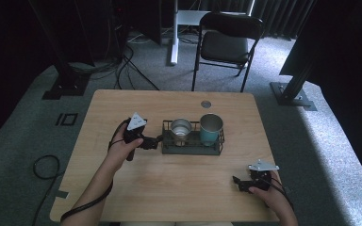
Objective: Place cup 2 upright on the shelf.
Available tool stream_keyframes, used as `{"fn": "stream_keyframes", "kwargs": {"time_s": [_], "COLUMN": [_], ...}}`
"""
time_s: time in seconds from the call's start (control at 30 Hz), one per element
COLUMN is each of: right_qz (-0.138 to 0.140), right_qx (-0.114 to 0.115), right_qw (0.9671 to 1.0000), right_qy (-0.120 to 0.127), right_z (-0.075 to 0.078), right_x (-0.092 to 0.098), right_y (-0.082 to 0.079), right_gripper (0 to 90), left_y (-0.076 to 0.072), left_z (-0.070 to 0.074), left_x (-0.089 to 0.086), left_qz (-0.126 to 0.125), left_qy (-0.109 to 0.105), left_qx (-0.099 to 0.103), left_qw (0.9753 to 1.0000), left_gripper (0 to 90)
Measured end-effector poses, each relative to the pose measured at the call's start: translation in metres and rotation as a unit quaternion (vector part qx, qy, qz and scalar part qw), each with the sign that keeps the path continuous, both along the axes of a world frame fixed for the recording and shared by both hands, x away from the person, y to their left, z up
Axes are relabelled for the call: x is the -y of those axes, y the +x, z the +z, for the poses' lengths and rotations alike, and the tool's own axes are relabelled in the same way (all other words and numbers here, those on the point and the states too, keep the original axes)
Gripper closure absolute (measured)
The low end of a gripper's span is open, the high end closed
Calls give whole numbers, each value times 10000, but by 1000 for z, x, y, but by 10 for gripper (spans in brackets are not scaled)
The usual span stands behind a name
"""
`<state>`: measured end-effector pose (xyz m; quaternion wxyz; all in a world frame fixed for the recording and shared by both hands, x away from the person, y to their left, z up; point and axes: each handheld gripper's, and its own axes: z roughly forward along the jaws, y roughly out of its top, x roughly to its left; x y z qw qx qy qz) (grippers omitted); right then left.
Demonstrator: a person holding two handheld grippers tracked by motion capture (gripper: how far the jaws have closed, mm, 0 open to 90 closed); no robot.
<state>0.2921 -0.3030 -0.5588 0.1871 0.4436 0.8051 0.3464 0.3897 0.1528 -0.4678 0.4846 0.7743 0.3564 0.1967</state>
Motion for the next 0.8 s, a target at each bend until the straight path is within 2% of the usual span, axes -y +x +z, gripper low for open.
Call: {"fn": "stream_keyframes", "kwargs": {"time_s": [0.33, 0.8], "right_qz": [1, 2], "right_qx": [1, 3], "right_qw": [10000, 10000], "right_qy": [-1, -2], "right_z": [0, 0], "right_x": [0, 0], "right_y": [0, 0], "right_gripper": [118, 118], "left_y": [-4, -15], "left_z": [-4, -16], "left_x": [-12, -36], "left_qz": [96, 297], "left_qy": [64, 111], "left_qx": [-15, -124], "left_qw": [9999, 9994], "left_gripper": [23, 23]}}
